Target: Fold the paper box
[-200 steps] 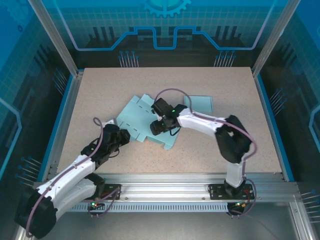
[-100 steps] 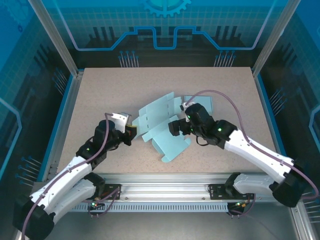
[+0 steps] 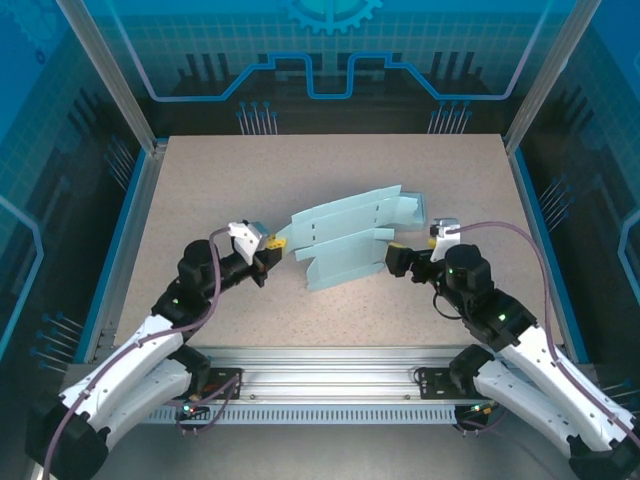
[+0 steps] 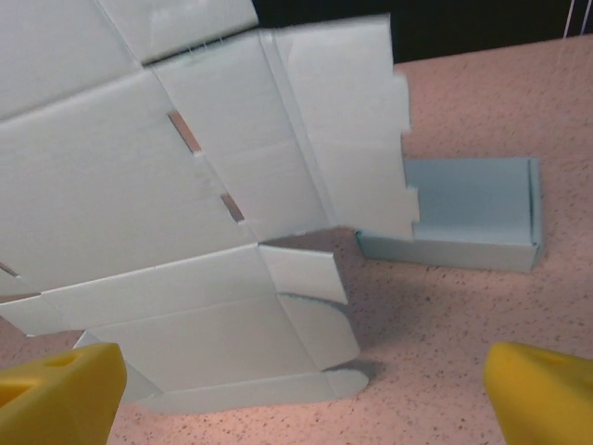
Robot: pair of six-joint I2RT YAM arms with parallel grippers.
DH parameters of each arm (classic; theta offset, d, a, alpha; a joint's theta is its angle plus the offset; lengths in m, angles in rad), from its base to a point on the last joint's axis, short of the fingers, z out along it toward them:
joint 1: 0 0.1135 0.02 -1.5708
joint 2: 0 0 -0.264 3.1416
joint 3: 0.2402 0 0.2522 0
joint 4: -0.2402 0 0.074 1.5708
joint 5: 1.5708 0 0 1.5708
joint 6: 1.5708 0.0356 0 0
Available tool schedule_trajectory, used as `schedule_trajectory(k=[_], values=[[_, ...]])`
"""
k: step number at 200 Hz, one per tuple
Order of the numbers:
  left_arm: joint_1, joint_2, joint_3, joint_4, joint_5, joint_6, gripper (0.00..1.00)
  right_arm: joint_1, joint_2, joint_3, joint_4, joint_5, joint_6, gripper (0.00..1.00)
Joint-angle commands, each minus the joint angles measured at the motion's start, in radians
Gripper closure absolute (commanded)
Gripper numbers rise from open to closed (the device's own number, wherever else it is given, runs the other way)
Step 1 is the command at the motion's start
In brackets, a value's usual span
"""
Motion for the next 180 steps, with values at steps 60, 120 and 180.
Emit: schedule_trajectory(k=[60,120,180], values=[[0.110,0.035,0.026,0.074,0.251,0.032,1.00,-0.217,0.026,-0.001,0.036,-0.186,-0.211,0.05],[0.115,0.026,0.053,0.034,0.355,0.079,1.00,-0.429,0.134,-0.013,0.212,-0.537,-0.272,0.19],[0.115,0.024,0.062,0.036,0.357,0.087,1.00,-0.452,0.184,-0.016,0.261,-0.623,-0.306,0.30]])
